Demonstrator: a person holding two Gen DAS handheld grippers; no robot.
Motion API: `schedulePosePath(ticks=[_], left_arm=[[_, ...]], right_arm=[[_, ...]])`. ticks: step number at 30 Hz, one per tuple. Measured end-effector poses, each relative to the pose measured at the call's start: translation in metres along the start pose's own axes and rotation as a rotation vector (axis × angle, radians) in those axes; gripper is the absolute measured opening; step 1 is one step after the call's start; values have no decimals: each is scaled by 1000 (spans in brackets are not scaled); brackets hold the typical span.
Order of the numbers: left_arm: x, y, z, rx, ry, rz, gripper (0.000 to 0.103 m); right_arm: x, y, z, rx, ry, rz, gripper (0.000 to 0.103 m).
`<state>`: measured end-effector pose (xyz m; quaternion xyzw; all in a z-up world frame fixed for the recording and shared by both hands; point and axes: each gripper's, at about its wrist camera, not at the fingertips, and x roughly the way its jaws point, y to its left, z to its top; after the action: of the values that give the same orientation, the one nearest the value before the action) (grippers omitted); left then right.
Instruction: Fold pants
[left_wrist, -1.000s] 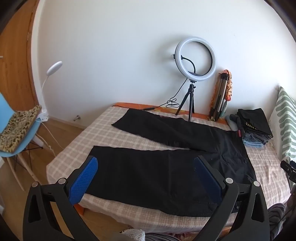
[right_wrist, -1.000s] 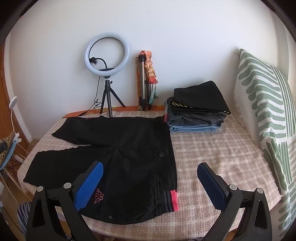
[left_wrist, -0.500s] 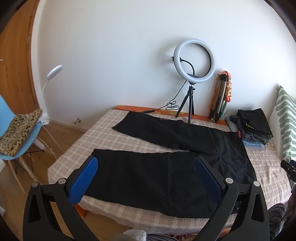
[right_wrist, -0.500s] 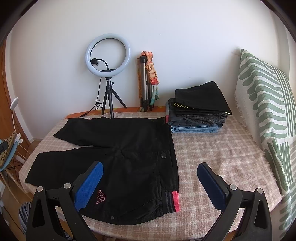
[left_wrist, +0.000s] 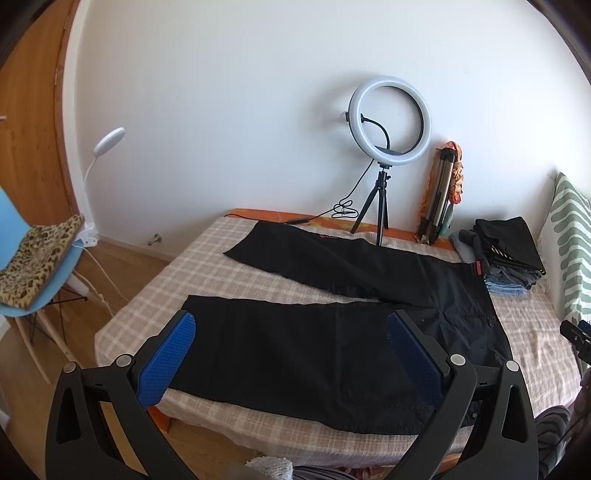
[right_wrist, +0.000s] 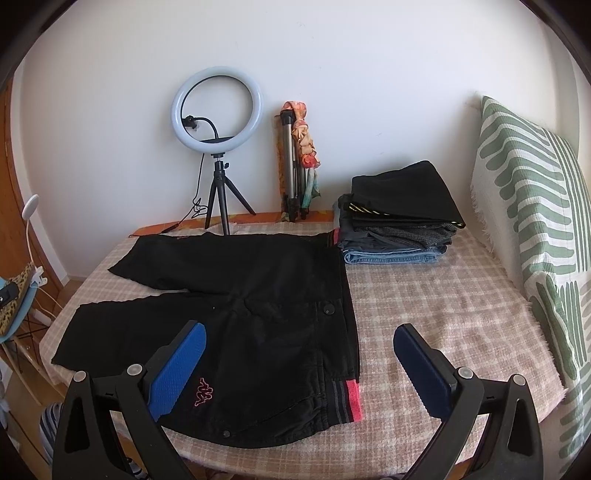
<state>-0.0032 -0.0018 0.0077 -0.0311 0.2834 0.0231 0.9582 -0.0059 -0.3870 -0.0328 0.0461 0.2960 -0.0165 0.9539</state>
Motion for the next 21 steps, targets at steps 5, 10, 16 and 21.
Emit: schedulePosePath(ticks=[5, 10, 16, 21], left_arm=[[0, 0, -1, 2, 1, 2, 103], [0, 0, 0, 5, 2, 3, 103], [1, 0, 0, 5, 2, 4, 103], [1, 0, 0, 7, 2, 7, 103]], right_arm=[[1, 0, 0, 0, 2, 0, 103], [3, 0, -1, 3, 8, 5, 103], [5, -1, -2, -1, 11, 8, 103], [5, 0, -2, -1, 12, 10, 103]])
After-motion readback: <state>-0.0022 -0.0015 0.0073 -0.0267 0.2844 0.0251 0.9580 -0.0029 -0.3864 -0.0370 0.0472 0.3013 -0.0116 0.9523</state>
